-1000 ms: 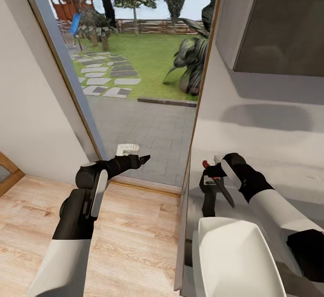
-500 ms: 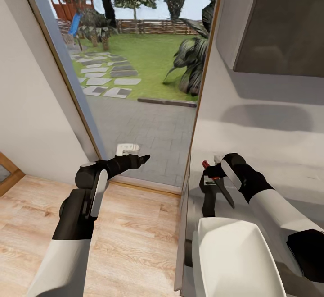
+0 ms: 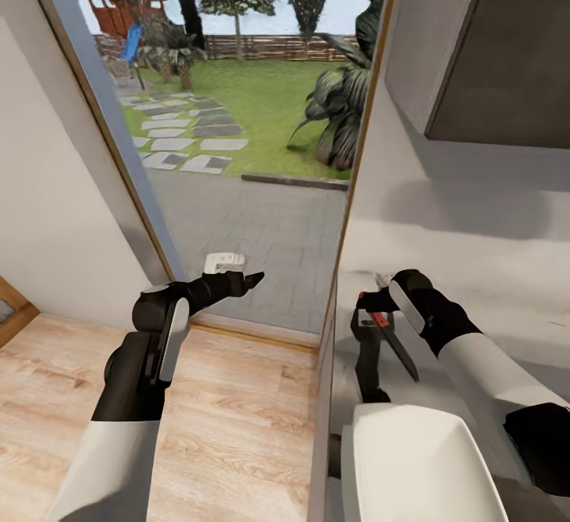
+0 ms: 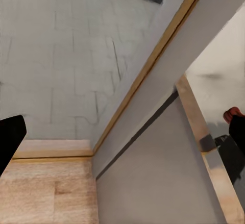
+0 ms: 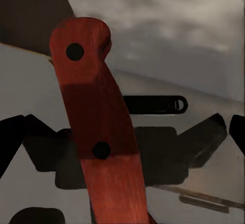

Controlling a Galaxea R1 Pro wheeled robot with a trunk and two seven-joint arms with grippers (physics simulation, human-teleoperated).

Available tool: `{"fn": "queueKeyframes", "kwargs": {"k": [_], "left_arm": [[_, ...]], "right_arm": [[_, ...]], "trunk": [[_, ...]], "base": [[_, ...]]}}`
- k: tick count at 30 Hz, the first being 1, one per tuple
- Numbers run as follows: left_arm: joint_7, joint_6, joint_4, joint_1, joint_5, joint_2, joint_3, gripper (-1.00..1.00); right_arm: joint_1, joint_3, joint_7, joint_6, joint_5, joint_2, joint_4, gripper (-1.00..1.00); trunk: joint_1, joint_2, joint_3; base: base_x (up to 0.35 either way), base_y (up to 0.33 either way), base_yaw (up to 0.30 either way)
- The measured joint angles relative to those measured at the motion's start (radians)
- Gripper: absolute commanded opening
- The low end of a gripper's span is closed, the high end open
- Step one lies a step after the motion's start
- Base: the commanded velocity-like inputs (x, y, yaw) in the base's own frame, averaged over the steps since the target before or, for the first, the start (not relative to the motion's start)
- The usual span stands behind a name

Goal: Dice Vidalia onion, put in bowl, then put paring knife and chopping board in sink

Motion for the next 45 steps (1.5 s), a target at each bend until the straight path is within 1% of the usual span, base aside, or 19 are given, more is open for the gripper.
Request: {"fn": "queueKeyframes", "kwargs": {"k": [3,7,39,41,43,45], "left_arm": [[0.0,0.0,0.001,0.0,0.0,0.0,0.0,1.0],[0.0,0.0,0.0,0.001,0.0,0.0,0.0,1.0],[0.0,0.0,0.001,0.0,0.0,0.0,0.001,1.0],[0.0,0.0,0.002,0.0,0.0,0.0,0.001,1.0],[0.0,0.0,0.001,0.0,-0.001,0.0,0.001,1.0],[0.0,0.0,0.001,0.0,-0.001,0.0,0.001,1.0]], "right_arm": [[0.0,0.0,0.002,0.0,-0.006,0.0,0.0,1.0],[0.0,0.0,0.001,0.0,-0.004,0.0,-0.001,1.0],[0.0,-0.001,-0.001,-0.001,-0.003,0.0,-0.006,1.0],[0.0,-0.002,-0.001,-0.002,-0.009,0.0,-0.007,1.0],[0.0,-0.002,0.001,-0.005,-0.026,0.0,-0.009,1.0],[0.0,-0.002,-0.001,-0.006,-0.031,0.0,-0.015,1.0]], "trunk": [[0.001,0.0,0.0],[0.001,0.0,0.0],[-0.001,0.0,-0.005],[0.0,0.0,-0.005],[0.002,0.0,-0.005],[0.004,0.0,-0.005]], "base": [[0.193,0.0,0.0],[0.065,0.0,0.0],[0.002,0.0,-0.002],[0.0,0.0,-0.11],[0.0,0.0,-0.18],[0.0,0.0,-0.152]]}}
